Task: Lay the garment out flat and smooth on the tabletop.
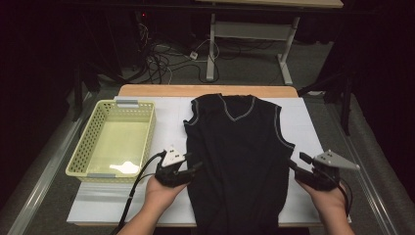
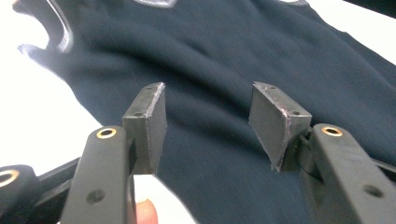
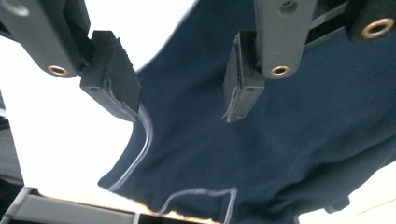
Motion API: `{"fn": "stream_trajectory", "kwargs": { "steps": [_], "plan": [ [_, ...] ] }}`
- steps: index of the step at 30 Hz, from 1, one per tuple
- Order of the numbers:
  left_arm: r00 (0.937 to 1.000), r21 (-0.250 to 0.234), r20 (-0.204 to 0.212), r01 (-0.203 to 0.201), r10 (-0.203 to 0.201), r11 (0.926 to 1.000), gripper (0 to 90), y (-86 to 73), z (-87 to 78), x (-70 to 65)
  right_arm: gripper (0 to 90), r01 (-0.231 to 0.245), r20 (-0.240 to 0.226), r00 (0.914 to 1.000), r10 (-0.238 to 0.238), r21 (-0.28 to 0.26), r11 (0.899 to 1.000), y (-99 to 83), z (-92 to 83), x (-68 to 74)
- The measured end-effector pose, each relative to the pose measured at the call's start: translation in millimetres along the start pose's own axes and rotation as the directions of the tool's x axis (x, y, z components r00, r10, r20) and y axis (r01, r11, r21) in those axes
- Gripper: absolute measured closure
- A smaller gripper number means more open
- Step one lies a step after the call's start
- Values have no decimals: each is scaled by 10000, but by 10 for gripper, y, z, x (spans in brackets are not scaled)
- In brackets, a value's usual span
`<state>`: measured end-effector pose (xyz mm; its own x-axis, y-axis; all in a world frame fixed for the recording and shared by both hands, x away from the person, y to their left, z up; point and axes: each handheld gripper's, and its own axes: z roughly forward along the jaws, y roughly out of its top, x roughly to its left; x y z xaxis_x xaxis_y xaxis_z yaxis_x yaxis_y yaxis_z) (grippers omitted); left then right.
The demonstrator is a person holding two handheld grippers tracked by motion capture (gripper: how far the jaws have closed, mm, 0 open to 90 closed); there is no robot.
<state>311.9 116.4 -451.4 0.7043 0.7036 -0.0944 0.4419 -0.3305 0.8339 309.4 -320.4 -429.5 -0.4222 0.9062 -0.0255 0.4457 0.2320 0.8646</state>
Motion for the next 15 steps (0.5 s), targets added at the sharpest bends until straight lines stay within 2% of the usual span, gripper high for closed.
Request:
{"fn": "stream_trajectory", "kwargs": {
  "steps": [2,6,8,10,12,15],
  "plan": [
    [9997,204,115,-219,216,9996,451,-111,-105,-52,471,48,28,10000,-49,128,9999,-117,-104,58],
    [9991,155,361,-221,216,9996,450,-333,-256,-121,469,320,57,9995,-323,501,9982,-313,-269,177],
    [9985,66,436,-338,335,9994,450,-447,-293,-148,468,361,110,9993,-368,590,9976,-378,-336,210],
    [9974,249,501,-522,509,9983,450,-547,-282,-165,469,343,57,9994,-347,566,9978,-425,-384,240],
    [9956,603,566,-777,743,9952,413,-567,-255,-149,468,276,114,9995,-281,413,9988,-475,-412,276],
    [9979,542,530,-407,378,9977,413,-552,-237,-96,469,161,117,9998,-162,148,9998,-596,-402,324]
  ]
}}
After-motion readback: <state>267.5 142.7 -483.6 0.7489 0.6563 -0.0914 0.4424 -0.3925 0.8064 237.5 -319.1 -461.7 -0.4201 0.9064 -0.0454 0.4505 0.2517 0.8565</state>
